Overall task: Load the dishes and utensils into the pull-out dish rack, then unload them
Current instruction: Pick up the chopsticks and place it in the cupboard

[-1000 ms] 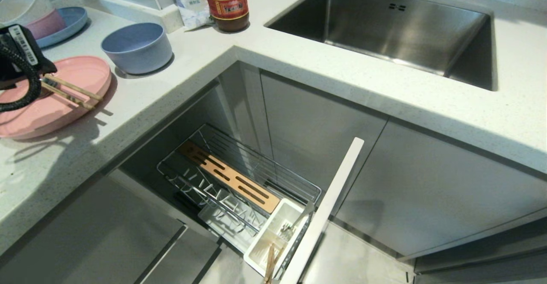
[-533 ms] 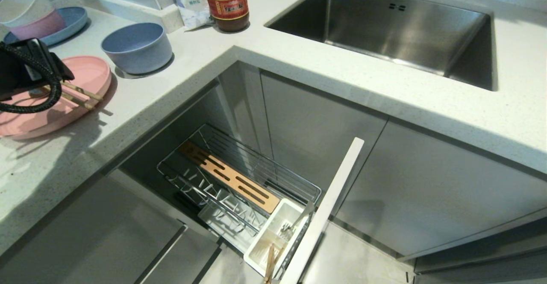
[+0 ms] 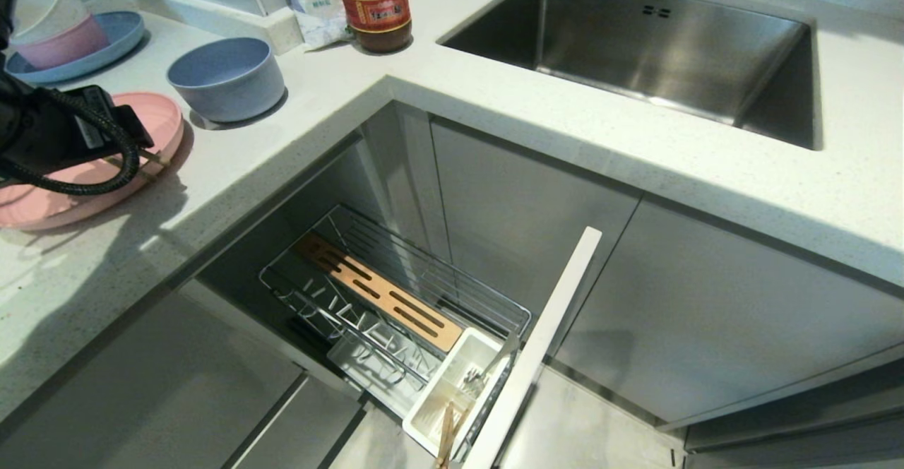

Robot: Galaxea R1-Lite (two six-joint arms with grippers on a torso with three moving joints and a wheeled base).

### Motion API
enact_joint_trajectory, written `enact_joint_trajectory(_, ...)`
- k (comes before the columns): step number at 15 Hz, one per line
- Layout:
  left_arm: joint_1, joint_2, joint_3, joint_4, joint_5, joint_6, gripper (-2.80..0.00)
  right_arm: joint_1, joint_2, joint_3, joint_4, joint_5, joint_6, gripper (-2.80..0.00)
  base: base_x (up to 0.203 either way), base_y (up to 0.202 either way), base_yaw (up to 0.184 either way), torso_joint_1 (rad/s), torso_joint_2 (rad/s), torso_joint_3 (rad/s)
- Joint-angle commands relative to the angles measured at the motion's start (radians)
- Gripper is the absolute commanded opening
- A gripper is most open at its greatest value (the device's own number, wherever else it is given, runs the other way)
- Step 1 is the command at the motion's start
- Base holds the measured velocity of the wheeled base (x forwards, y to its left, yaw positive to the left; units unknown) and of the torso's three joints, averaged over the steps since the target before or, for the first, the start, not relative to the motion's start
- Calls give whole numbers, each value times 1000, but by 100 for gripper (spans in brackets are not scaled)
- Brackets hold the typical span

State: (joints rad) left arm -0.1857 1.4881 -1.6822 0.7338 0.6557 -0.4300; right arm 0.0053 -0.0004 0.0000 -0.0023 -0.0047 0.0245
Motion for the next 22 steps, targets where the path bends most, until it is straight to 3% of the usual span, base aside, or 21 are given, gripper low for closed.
enact_joint_trajectory(1,8,17,-5,4,3,-3,0,0,-4,2,0,0,0,-280,0,0,0,0,0,0)
enact_joint_trajectory(19,25,40,-21,-1,-40,-6,0,1,-4,2,-1,0,0,-280,0,0,0,0,0,0)
enact_joint_trajectory(20,25,41,-21,-1,-47,-6,-280,1,-4,2,1,0,0,-280,0,0,0,0,0,0)
enact_joint_trajectory(22,25,41,-25,-1,-54,-6,-280,1,-4,2,-1,0,0,-280,0,0,0,0,0,0)
